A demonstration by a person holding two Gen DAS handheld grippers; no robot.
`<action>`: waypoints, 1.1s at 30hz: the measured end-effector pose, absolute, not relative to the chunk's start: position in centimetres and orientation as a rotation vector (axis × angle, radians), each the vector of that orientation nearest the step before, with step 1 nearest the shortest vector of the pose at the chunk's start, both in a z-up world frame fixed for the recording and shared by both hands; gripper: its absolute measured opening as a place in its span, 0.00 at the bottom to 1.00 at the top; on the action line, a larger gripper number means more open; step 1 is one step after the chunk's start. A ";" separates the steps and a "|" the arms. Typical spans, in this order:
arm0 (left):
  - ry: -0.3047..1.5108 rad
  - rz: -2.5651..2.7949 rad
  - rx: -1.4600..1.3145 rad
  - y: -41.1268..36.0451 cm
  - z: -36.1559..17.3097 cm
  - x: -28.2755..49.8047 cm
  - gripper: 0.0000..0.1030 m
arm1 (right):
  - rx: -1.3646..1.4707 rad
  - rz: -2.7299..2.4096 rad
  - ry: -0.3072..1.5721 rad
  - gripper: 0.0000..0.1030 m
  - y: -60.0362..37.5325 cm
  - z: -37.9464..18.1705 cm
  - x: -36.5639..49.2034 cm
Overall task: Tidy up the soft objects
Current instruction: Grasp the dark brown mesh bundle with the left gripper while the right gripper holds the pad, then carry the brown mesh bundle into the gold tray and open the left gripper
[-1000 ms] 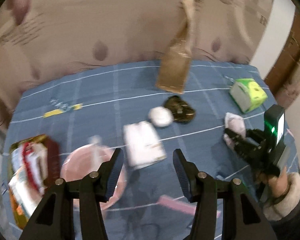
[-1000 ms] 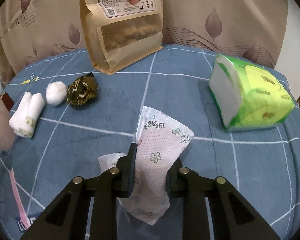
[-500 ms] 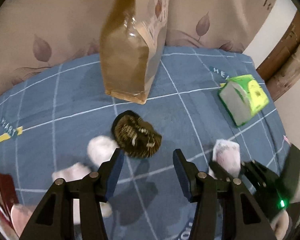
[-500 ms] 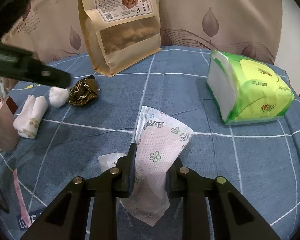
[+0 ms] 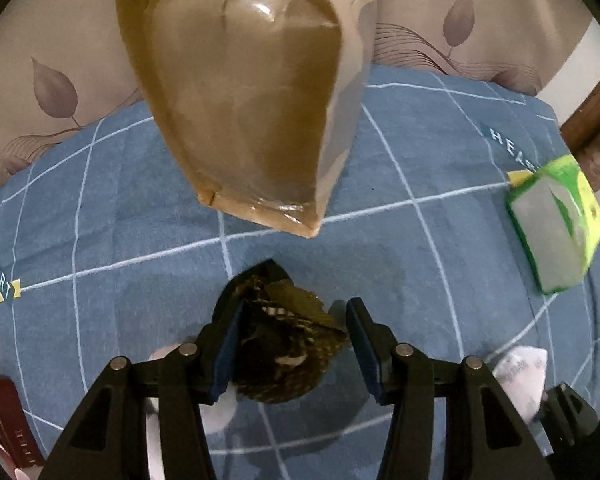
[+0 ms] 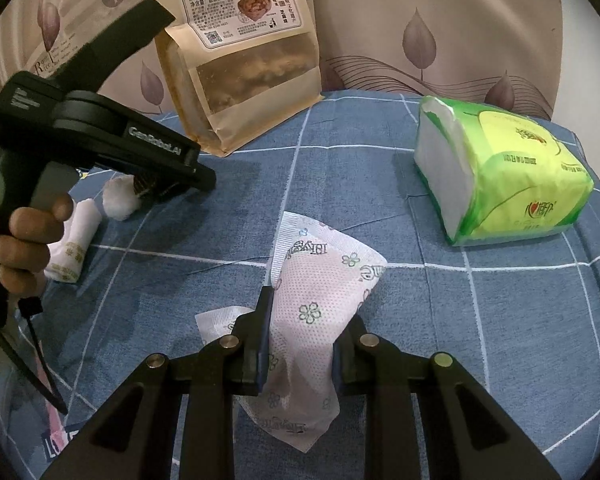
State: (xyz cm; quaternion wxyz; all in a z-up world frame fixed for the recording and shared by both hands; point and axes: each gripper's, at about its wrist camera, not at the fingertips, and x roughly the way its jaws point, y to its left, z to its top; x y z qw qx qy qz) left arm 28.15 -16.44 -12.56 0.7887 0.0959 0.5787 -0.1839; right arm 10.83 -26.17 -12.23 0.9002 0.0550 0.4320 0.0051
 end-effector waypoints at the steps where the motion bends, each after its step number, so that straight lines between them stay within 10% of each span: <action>1: 1.245 -0.389 0.206 -16.5 -12.7 28.3 0.51 | 0.115 0.012 0.894 0.21 -26.2 -12.2 10.9; 8: 1.240 -0.385 0.187 -16.0 -12.3 28.2 0.23 | 0.115 0.012 0.894 0.21 -26.1 -12.3 10.9; 33: 1.186 -0.443 0.127 -13.3 -6.4 21.8 0.20 | 0.068 -0.008 0.897 0.21 -25.7 -12.6 10.8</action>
